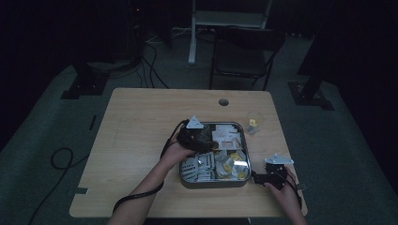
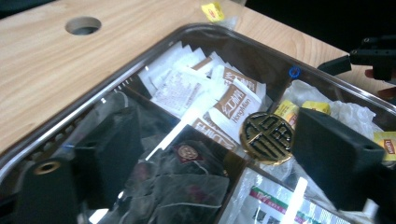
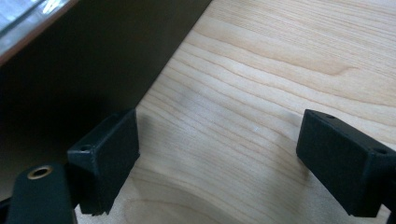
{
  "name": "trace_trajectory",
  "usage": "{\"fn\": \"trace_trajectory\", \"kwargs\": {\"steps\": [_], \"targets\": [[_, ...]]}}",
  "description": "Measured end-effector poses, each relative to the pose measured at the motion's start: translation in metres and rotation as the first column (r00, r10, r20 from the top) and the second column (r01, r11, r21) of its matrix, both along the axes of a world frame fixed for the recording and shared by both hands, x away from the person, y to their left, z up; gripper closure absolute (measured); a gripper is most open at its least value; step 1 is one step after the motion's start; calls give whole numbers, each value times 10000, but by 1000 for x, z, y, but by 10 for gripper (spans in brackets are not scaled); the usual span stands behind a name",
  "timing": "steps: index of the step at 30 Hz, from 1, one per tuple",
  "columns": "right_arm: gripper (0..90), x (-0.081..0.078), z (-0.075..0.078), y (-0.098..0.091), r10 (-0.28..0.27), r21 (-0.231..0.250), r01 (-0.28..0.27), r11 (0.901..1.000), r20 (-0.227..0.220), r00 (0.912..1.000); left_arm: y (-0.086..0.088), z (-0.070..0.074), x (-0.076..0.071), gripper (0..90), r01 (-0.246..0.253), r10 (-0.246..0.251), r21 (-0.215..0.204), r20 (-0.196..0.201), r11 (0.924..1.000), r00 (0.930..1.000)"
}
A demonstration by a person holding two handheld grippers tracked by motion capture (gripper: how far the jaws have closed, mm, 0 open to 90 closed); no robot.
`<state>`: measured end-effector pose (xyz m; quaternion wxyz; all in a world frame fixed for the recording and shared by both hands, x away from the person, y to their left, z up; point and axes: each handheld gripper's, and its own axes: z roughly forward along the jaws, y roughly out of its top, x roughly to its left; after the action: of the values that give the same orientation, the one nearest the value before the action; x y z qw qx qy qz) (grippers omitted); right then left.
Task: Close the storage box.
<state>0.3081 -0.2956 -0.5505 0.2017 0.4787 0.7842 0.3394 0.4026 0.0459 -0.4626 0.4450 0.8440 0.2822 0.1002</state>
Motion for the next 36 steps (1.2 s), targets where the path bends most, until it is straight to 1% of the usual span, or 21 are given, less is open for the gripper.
{"fn": "trace_trajectory", "kwargs": {"steps": [1, 2, 3, 4, 6, 7, 9, 11, 12, 14, 15, 17, 21, 24, 29, 32, 36], "targets": [[127, 0, 0, 0, -1, 1, 1, 10000, -1, 10000, 2, 1, 0, 99, -8, 8, 10, -13, 10000, 10000], [127, 0, 0, 0, -1, 0, 1, 10000, -1, 10000, 5, 1, 0, 96, -64, 64, 80, 65, 9999, 10000], [127, 0, 0, 0, -1, 0, 1, 10000, -1, 10000, 8, 2, 0, 73, -183, 181, 126, 142, 9998, 9997], [127, 0, 0, 0, -1, 0, 1, 10000, 0, 10000, 10, 2, 0, 4, -312, 310, 148, 98, 9994, 9995], [127, 0, 0, 0, -1, 0, 1, 10000, -1, 10000, 17, 2, 1, 3, -567, 566, 38, 132, 9984, 9983], [127, 0, 0, 0, 0, 0, 0, 10000, 0, 10000, 21, 2, 2, 4, -682, 682, 7, 229, 9977, 9974], [127, 0, 0, 0, 1, -2, -1, 10000, 0, 10000, 26, 2, 2, 4, -889, 884, 95, 450, 9960, 9951], [127, 0, 0, 0, 0, -1, 0, 10000, 0, 10000, 34, 0, 2, 4, -1004, 983, 288, 669, 9945, 9929], [127, 0, 0, 0, 0, -1, 0, 10000, 0, 10000, 34, 0, 2, 4, -1004, 983, 288, 669, 9945, 9929], [127, 0, 0, 0, -1, -1, 1, 10000, -2, 10000, 38, -1, 2, 5, -1243, 1208, 345, 891, 9916, 9887], [127, 0, 0, 0, -1, -1, 1, 10000, -1, 10000, 41, -1, 2, 4, -1322, 1288, 305, 938, 9908, 9872], [127, 0, 0, 0, 0, -3, 0, 10000, -2, 10000, 47, -1, 3, 5, -1474, 1439, 314, 935, 9886, 9852], [127, 0, 0, 0, 0, -3, 0, 10000, -1, 10000, 58, -2, 4, 5, -1880, 1835, 373, 998, 9815, 9779], [127, 0, 0, 0, 1, -4, -1, 10000, -2, 10000, 67, -3, 5, 5, -2067, 2022, 387, 974, 9776, 9745], [127, 0, 0, 0, 2, -5, -2, 10000, 0, 10000, 83, -4, 3, 5, -2404, 2345, 366, 1207, 9700, 9646], [127, 0, 0, 0, 3, -6, -3, 10000, 1, 10000, 92, -5, 2, 5, -2557, 2482, 436, 1321, 9658, 9597], [127, 0, 0, 0, -1, -2, 1, 10000, -2, 10000, 102, -7, 1, 5, -2735, 2666, 416, 1250, 9610, 9557]]}}
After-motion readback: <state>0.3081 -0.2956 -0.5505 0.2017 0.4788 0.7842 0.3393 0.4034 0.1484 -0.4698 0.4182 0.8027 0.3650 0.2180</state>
